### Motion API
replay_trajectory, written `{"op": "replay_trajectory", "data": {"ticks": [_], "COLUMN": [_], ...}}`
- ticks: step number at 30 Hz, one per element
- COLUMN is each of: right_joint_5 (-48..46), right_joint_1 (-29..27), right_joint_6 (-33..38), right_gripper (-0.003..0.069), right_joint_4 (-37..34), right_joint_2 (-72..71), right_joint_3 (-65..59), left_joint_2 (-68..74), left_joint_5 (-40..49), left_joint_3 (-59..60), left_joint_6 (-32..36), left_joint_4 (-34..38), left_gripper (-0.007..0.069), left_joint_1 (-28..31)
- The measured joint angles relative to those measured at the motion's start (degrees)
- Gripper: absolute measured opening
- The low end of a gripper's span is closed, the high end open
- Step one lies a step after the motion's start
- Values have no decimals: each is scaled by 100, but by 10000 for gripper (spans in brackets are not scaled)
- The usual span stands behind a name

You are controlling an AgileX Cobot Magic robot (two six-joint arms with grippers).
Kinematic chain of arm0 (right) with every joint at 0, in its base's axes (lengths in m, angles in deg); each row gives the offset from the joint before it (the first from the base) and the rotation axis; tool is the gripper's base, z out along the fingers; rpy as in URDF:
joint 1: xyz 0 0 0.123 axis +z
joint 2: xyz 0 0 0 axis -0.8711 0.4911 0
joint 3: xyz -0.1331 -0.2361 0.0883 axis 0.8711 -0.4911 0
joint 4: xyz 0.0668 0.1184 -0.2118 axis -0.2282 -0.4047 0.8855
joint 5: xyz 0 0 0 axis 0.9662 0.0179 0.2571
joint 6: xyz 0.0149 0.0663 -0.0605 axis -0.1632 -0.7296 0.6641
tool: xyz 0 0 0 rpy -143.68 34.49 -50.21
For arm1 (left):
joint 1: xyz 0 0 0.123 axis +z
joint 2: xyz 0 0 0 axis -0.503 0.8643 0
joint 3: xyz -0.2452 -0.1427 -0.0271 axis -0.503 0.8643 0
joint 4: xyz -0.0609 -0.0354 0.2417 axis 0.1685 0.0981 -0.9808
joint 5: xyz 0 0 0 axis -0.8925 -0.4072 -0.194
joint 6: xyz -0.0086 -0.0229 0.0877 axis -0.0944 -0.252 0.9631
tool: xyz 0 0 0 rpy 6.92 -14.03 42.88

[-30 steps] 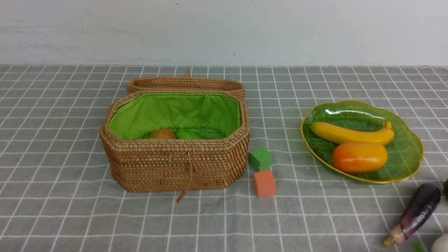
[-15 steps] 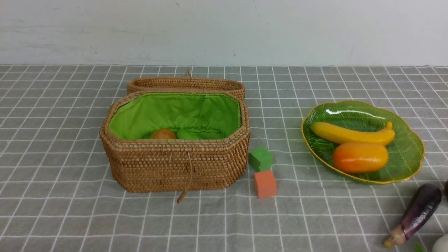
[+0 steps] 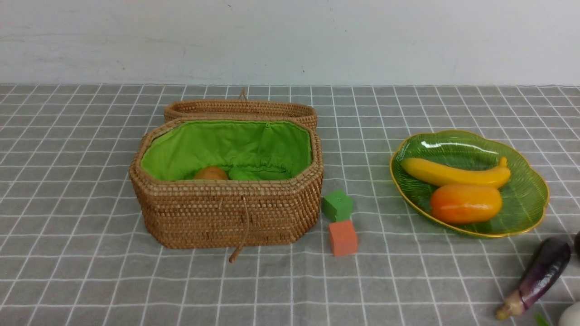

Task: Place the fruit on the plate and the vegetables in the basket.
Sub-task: Take a daikon with your right arm and place it on the basket on the left.

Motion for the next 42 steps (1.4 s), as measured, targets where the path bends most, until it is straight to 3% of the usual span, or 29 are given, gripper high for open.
{"op": "replay_trajectory", "data": {"ticks": [7,10,14,20,25,28,32,35,42], "right_joint_5": [-613,-829,-650,-53,587,1094,1619,1619,984], "right_joint_1": [0,-59,-333,-1017,-1432,-1499,-1528,-1531,-1536], "right_joint_6": [160,-1130,-2140,-2468,-2492,-2492,-2077,-1606,-898], "right_gripper": [241,255,305,445,563,582,552,472,472], "right_joint_4": [19,18,407,-9,-354,-355,-365,-589,-1038], "right_joint_2": [886,1483,2121,3304,4217,4656,5281,5630,5259], "right_joint_3": [-628,-894,-914,-903,-903,-903,-900,-875,-725], "left_joint_2": [0,0,0,0,0,0,0,0,0], "left_joint_5": [0,0,0,0,0,0,0,0,0], "left_joint_3": [0,0,0,0,0,0,0,0,0], "left_joint_6": [0,0,0,0,0,0,0,0,0], "left_joint_4": [0,0,0,0,0,0,0,0,0], "left_gripper": [60,60,60,71,71,71,71,71,71], "left_joint_1": [0,0,0,0,0,0,0,0,0]}}
